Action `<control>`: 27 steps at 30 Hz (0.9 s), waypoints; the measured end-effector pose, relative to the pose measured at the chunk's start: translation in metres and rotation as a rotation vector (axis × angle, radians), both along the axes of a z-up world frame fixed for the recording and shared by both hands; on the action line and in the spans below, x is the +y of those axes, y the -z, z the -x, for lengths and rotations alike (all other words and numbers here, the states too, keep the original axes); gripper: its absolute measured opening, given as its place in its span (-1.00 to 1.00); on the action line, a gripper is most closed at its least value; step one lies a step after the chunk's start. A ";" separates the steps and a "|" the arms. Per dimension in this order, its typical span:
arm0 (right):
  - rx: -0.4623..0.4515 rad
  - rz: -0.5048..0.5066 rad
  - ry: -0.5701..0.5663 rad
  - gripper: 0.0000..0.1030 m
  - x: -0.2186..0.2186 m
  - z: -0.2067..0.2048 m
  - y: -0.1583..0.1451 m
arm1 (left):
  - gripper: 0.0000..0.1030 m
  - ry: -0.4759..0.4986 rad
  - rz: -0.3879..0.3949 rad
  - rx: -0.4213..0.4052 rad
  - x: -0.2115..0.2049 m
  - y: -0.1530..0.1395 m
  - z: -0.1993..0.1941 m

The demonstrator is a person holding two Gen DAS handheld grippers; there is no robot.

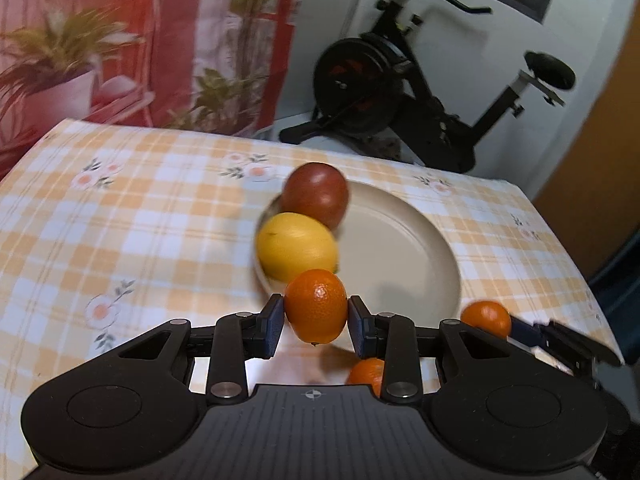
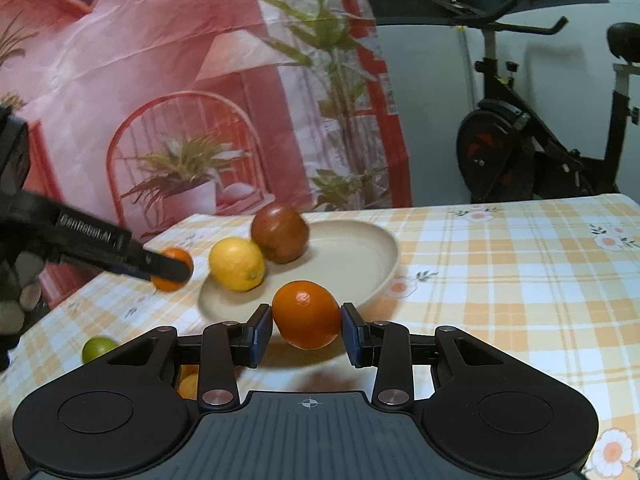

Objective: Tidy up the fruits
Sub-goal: 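Lower the left tool's mandarin onto the plate while the right tool releases its orange there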

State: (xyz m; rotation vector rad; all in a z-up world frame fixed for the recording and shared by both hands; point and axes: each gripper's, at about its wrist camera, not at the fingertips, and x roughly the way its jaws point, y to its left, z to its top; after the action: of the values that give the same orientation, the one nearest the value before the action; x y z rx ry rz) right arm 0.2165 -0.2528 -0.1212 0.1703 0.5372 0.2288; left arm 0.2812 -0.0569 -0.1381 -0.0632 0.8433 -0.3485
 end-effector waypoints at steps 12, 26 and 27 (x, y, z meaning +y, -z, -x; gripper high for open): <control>-0.002 0.102 -0.032 -0.33 -0.005 -0.070 -0.003 | -0.30 0.025 -0.049 0.038 -0.016 0.016 -0.018; 0.122 0.322 -0.187 -0.33 0.037 -0.175 0.003 | -0.29 0.045 -0.076 0.078 -0.021 0.025 -0.033; 0.134 0.328 -0.193 -0.33 0.039 -0.179 0.005 | -0.29 0.045 -0.071 0.082 -0.021 0.025 -0.034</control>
State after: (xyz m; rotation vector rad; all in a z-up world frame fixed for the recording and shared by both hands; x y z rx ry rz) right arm 0.3959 -0.2137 -0.1261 -0.1877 0.7169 0.3146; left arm 0.3153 -0.0776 -0.1635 0.0076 0.9388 -0.3594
